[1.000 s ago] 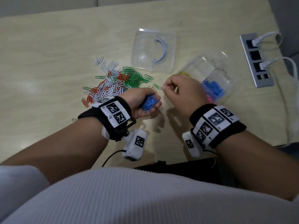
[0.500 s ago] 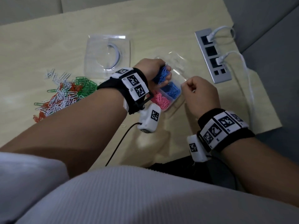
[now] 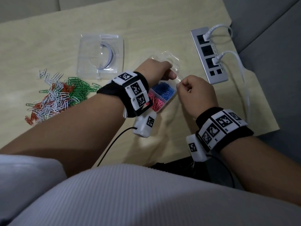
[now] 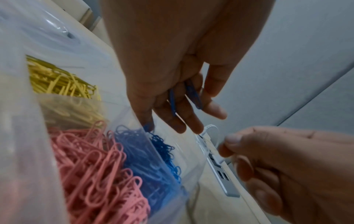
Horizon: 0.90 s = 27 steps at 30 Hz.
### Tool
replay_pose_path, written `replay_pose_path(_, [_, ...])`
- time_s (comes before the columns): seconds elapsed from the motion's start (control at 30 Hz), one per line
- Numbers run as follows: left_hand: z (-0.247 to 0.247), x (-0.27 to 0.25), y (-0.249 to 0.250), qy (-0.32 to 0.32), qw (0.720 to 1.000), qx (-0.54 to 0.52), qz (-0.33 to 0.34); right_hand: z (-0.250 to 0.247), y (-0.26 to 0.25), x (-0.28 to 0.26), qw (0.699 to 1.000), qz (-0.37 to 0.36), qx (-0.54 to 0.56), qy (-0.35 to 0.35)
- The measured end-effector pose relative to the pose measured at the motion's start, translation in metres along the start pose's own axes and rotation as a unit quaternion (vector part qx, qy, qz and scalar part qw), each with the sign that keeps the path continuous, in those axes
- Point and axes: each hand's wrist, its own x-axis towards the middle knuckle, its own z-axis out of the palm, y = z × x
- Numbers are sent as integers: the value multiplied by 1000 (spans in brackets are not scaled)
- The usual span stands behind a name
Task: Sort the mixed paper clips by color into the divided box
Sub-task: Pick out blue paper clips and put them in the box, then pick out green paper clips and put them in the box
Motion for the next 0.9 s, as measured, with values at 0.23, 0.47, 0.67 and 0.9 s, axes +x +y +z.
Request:
replay_pose_path(0.23, [-3,-7,-2,-47,998,38,18,3,0,-2,1000,1,-10,-6])
replay_pose_path(0.47, [-10,-22,0,-74,995,2,62,7,-7,-6,1000,-10,-26,-8])
replay_pose_path(0.67, [-57,-42,-10,-1,992,-117,44,21,-33,-12,996,-85,7,-1])
replay_pose_path(0.9, [-154,-92,-77,128,989,-59,-54,58,-101,-27,968,-221,12,-117])
